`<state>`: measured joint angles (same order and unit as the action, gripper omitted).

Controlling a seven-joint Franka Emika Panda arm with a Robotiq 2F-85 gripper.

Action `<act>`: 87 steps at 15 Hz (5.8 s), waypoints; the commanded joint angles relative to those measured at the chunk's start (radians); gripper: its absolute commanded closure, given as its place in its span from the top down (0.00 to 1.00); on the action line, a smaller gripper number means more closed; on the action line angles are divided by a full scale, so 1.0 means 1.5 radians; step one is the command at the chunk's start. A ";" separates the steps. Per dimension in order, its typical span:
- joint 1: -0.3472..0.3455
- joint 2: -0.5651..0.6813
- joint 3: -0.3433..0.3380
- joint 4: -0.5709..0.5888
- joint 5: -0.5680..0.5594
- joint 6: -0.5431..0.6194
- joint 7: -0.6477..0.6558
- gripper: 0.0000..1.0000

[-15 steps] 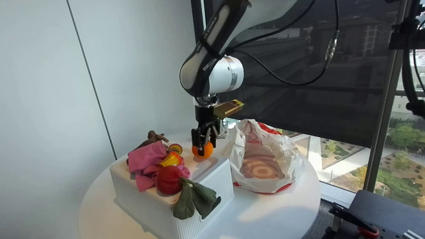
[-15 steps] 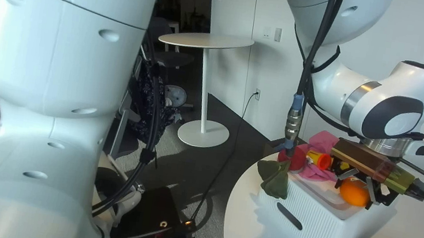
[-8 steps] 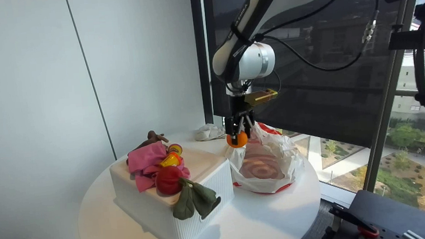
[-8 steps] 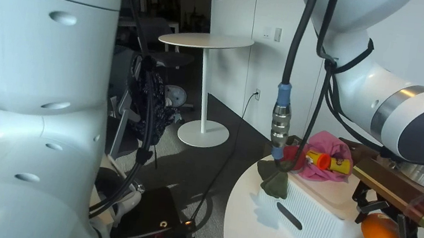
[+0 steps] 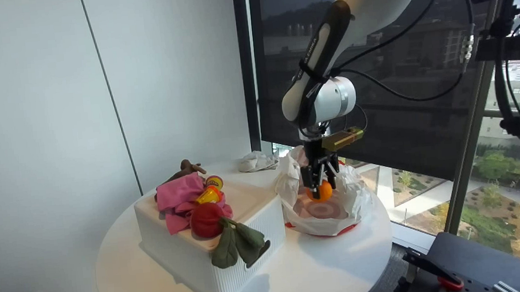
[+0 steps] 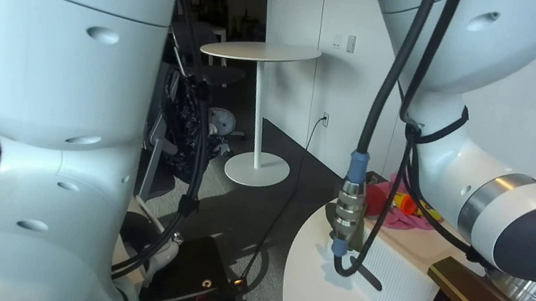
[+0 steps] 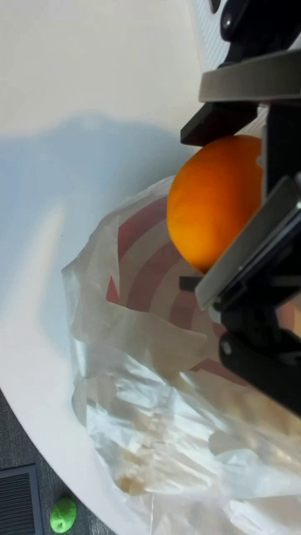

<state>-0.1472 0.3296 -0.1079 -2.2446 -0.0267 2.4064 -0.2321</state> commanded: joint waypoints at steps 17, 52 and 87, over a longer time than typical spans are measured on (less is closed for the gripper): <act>-0.052 0.021 0.056 0.066 0.017 -0.013 0.003 1.00; 0.312 0.003 0.058 -0.134 -0.088 0.645 -0.310 0.56; 0.054 0.113 -0.063 0.103 -0.351 0.219 0.172 0.08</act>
<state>-0.1069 0.4018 -0.1584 -2.1966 -0.5470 2.6888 -0.0282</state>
